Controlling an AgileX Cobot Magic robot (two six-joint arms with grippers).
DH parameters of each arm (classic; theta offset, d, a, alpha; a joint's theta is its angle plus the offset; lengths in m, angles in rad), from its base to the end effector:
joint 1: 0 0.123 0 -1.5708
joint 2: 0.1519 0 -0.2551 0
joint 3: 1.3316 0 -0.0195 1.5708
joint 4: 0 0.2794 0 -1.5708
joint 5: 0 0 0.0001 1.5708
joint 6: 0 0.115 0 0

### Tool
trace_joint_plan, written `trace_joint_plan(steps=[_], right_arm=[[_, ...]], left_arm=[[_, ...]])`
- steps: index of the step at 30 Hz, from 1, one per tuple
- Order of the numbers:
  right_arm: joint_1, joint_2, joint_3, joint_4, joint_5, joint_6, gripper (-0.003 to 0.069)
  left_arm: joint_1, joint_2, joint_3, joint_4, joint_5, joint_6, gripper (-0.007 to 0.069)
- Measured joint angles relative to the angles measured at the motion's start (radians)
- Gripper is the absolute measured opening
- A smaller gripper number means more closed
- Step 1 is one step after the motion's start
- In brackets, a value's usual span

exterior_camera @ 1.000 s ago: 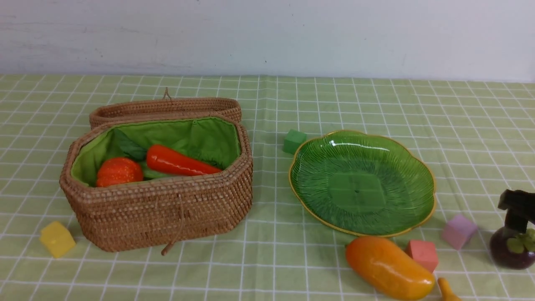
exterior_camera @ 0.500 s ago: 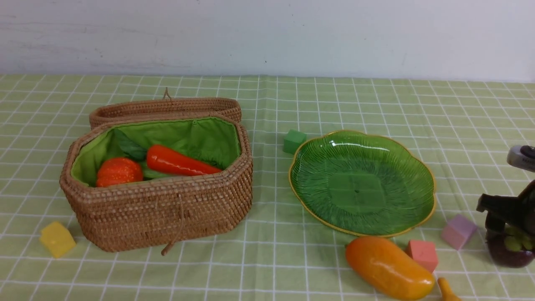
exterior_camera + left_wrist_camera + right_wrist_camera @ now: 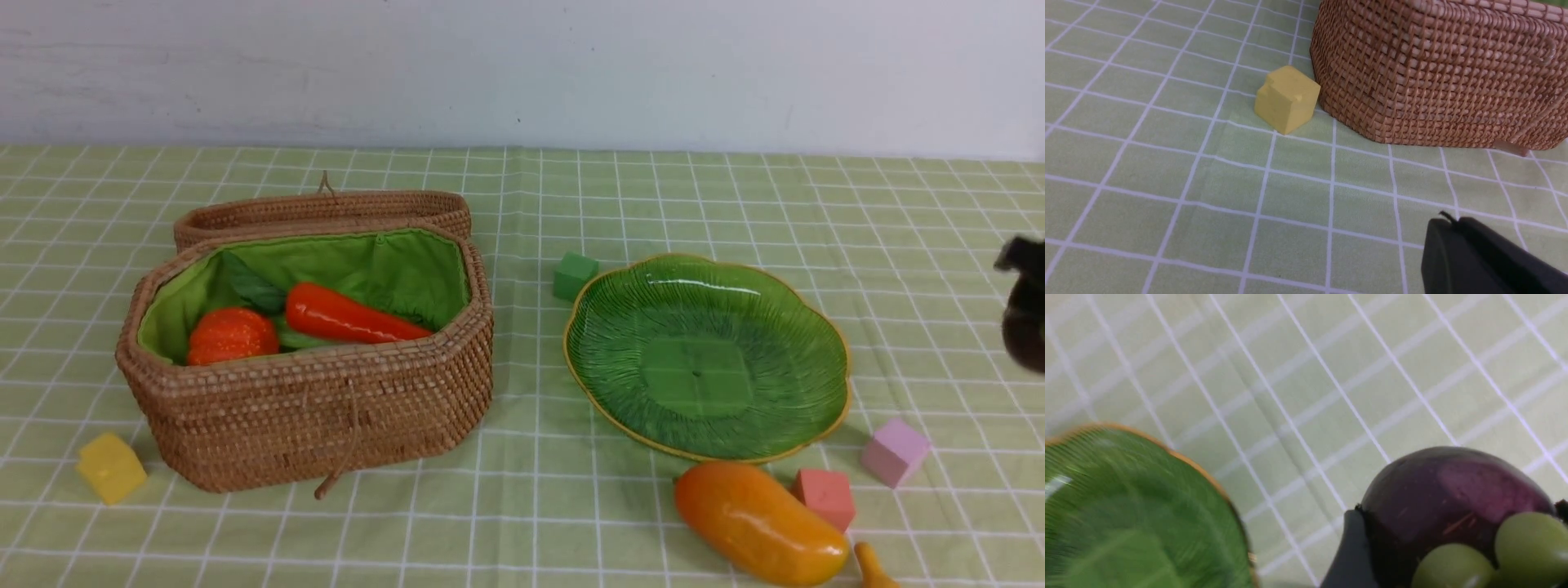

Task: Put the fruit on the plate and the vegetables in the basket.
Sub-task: Use the right arm to grab a mangosteen and put it into the right plate, then use the right arm to grab a mango and put it into the right plate

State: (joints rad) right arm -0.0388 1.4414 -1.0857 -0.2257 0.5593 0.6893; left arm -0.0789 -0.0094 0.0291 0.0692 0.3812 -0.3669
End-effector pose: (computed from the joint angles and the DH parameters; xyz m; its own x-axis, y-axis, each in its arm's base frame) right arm 0.3577 -0.0276 0.2395 -0.5828 0.4965 -0.6433 0.4525 0.8559 0.2506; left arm 0.1341 -0.0076 0.1621 -0.3090 -0.2745 -0.9106 -0.0395 0.9603 -0.2760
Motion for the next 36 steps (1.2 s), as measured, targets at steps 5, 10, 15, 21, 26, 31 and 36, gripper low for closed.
trace_joint_plan(steps=[5, 10, 15, 21, 26, 31, 36], right_arm=[[0.117, -0.009, -0.07, 0.092, -0.068, -0.081, 0.0552], [0.316, 0.115, -0.082, 0.162, -0.166, -0.197, 0.0552], [0.368, 0.281, -0.082, 0.17, -0.177, -0.212, 0.0552], [0.354, 0.337, -0.082, 0.171, -0.164, -0.216, 0.0668], [0.354, 0.317, -0.082, 0.162, -0.107, -0.219, 0.0671], [0.355, 0.217, -0.082, 0.136, 0.056, -0.304, 0.0652], [0.375, 0.135, -0.075, 0.171, 0.227, -0.586, 0.0622]], left_arm=[[0.0, 0.0, 0.0, 0.0, 0.0, 0.0, 0.0], [0.0, 0.0, 0.0, 0.0, 0.0, 0.0, 0.0], [0.0, 0.0, 0.0, 0.0, 0.0, 0.0, 0.0], [0.0, 0.0, 0.0, 0.0, 0.0, 0.0, 0.0], [0.0, 0.0, 0.0, 0.0, 0.0, 0.0, 0.0], [0.0, 0.0, 0.0, 0.0, 0.0, 0.0, 0.0], [0.0, 0.0, 0.0, 0.0, 0.0, 0.0, 0.0]])
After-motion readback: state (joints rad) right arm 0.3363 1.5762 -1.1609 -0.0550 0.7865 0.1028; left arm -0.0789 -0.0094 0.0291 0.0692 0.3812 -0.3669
